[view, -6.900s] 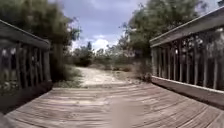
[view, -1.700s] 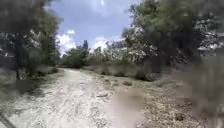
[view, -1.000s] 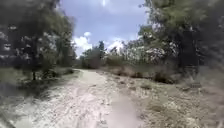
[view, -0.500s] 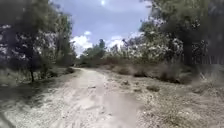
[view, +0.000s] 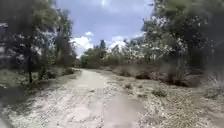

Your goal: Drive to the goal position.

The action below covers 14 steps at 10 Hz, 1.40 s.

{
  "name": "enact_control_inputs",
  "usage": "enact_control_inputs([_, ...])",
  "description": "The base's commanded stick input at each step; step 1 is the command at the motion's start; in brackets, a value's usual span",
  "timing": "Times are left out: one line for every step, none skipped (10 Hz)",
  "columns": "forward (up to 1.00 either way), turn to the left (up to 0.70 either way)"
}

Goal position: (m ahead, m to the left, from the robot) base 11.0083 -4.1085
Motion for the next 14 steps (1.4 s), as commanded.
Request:
enact_control_inputs([0.5, 0.01])
enact_control_inputs([0.5, 0.51])
enact_control_inputs([0.5, 0.51])
enact_control_inputs([0.5, 0.5])
enact_control_inputs([0.5, 0.01])
enact_control_inputs([0.5, 0.01])
enact_control_inputs([0.5, 0.01])
enact_control_inputs([0.5, 0.01])
enact_control_inputs([0.5, 0.01])
enact_control_inputs([0.5, 0.01])
enact_control_inputs([0.5, 0.01])
enact_control_inputs([0.5, 0.01])
enact_control_inputs([0.5, 0.01])
enact_control_inputs([0.5, 0.01])
